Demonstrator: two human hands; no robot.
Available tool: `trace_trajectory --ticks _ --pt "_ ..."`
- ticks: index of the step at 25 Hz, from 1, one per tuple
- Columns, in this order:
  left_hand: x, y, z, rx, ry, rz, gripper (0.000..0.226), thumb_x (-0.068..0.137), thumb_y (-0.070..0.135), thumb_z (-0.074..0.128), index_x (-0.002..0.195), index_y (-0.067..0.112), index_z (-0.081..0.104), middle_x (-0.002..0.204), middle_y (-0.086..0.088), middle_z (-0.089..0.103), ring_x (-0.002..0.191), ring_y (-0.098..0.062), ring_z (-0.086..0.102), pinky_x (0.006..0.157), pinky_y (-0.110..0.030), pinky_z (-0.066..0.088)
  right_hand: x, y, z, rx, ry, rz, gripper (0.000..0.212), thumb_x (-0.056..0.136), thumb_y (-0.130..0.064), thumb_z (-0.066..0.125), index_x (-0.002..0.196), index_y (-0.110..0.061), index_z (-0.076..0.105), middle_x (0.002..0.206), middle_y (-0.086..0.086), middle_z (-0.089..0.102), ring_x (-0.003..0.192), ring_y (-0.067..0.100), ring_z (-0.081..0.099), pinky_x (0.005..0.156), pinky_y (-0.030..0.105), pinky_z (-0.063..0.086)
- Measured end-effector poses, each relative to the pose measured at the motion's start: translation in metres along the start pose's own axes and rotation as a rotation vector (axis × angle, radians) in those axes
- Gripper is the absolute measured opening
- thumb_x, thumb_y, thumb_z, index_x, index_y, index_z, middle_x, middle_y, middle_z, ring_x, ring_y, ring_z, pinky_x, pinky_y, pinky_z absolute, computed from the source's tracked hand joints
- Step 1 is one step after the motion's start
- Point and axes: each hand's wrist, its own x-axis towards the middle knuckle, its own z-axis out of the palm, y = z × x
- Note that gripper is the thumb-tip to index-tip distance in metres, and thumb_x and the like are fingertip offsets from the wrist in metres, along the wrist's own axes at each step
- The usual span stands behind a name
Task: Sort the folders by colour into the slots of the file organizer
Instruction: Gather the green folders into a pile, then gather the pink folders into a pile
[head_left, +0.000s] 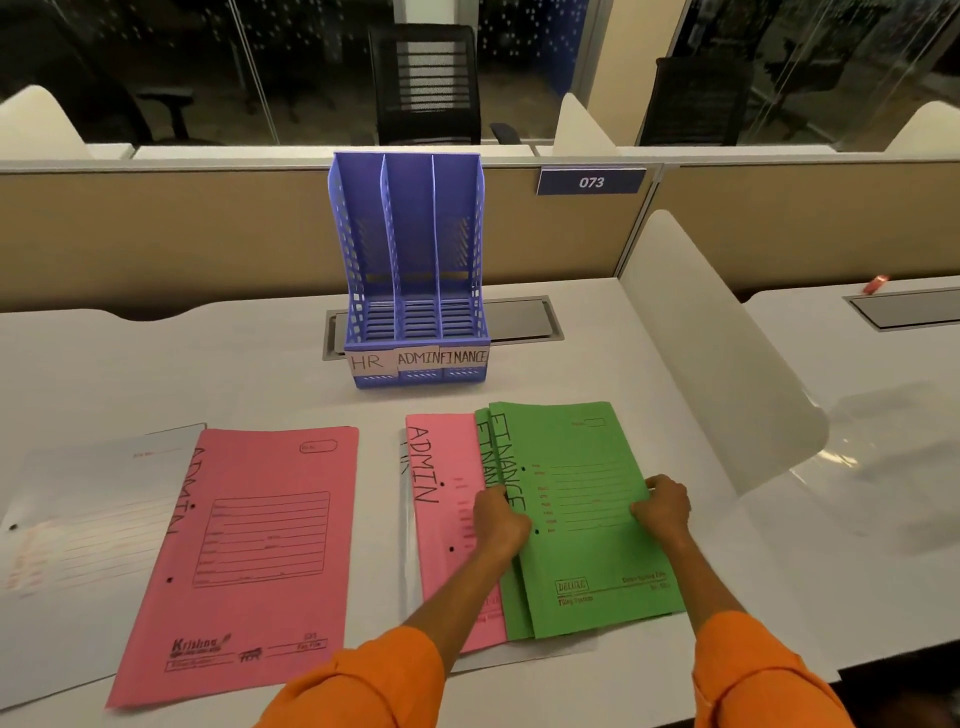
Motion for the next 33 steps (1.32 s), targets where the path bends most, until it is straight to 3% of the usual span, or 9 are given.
trace_trajectory --ticks 3,9,13,18,21,23,25,29,33 --pt "0.001 -0.003 -0.003 0.036 0.012 0.034 0.040 0.076 -0.016 0.064 0.107 0.008 0.063 0.110 -0.006 0.067 0.079 -0.010 0.060 0.057 -0.009 0.050 -0.004 -0.002 0.004 -0.064 -0.013 0.035 0.038 0.081 0.001 0.064 0.118 0.004 0.055 0.121 0.025 0.054 0.108 0.042 0.054 0.091 0.047 0.051" --pt "-0.007 -0.012 -0.049 0.075 0.236 0.170 0.050 0.076 -0.011 0.065 0.119 0.011 0.055 0.121 -0.006 0.051 0.106 -0.022 0.057 0.089 -0.033 0.056 -0.033 -0.037 0.026 -0.179 0.153 -0.256 0.039 0.084 0.001 0.061 0.123 0.003 0.052 0.119 0.023 0.055 0.105 0.036 0.053 0.089 0.043 0.048" --pt "-0.010 -0.037 -0.095 0.118 0.454 0.063 0.047 0.073 -0.006 0.068 0.113 0.012 0.050 0.117 -0.009 0.050 0.102 -0.028 0.057 0.081 -0.043 0.055 -0.078 -0.080 0.073 -0.037 0.029 -0.426 0.055 0.088 -0.030 0.067 0.134 -0.006 0.048 0.133 0.014 0.053 0.122 0.028 0.050 0.104 0.040 0.043" --pt "-0.010 -0.052 -0.116 -0.018 0.319 -0.101 0.047 0.075 -0.004 0.068 0.117 0.005 0.050 0.115 -0.013 0.059 0.102 -0.030 0.061 0.074 -0.031 0.049 -0.107 -0.091 0.109 -0.150 -0.085 -0.344 0.085 0.082 -0.062 0.060 0.145 -0.013 0.030 0.154 0.011 0.030 0.140 0.030 0.031 0.108 0.057 0.033" --pt "-0.012 -0.054 -0.115 -0.002 0.272 -0.111 0.024 0.073 -0.004 0.065 0.085 0.011 0.051 0.081 -0.004 0.057 0.071 -0.019 0.057 0.056 -0.023 0.041 -0.112 -0.089 0.115 -0.214 -0.131 -0.347 0.095 0.083 -0.054 0.064 0.152 -0.013 0.012 0.161 0.011 0.012 0.146 0.034 0.016 0.114 0.060 0.025" --pt "-0.013 -0.054 -0.113 0.023 0.264 -0.101 0.036 0.068 -0.006 0.063 0.060 0.016 0.036 0.060 0.002 0.042 0.050 -0.012 0.040 0.042 -0.019 0.029 -0.114 -0.088 0.115 -0.235 -0.140 -0.355 0.095 0.085 -0.050 0.063 0.153 -0.013 0.007 0.162 0.011 0.008 0.147 0.035 0.013 0.115 0.060 0.022" --pt "-0.015 -0.051 -0.113 -0.006 0.242 -0.108 0.037 0.066 -0.006 0.065 0.052 0.016 0.039 0.054 0.002 0.046 0.047 -0.014 0.045 0.040 -0.019 0.035 -0.116 -0.088 0.113 -0.240 -0.147 -0.355 0.094 0.087 -0.049 0.062 0.153 -0.013 0.006 0.162 0.012 0.006 0.147 0.036 0.012 0.116 0.058 0.022" --pt "-0.019 -0.051 -0.108 -0.075 0.126 -0.008 0.024 0.064 0.001 0.078 0.081 0.011 0.066 0.086 -0.006 0.069 0.076 -0.022 0.068 0.063 -0.029 0.059 -0.120 -0.092 0.110 -0.221 -0.150 -0.350 0.090 0.089 -0.046 0.060 0.153 -0.011 0.007 0.162 0.013 0.008 0.147 0.036 0.013 0.116 0.056 0.025" --pt "-0.027 -0.057 -0.099 -0.129 0.022 0.089 0.049 0.077 0.002 0.070 0.117 0.011 0.043 0.115 -0.009 0.061 0.098 -0.022 0.061 0.081 -0.032 0.057 -0.125 -0.099 0.109 -0.240 -0.126 -0.334 0.081 0.091 -0.040 0.056 0.152 -0.009 0.011 0.160 0.016 0.012 0.144 0.037 0.020 0.112 0.056 0.032"
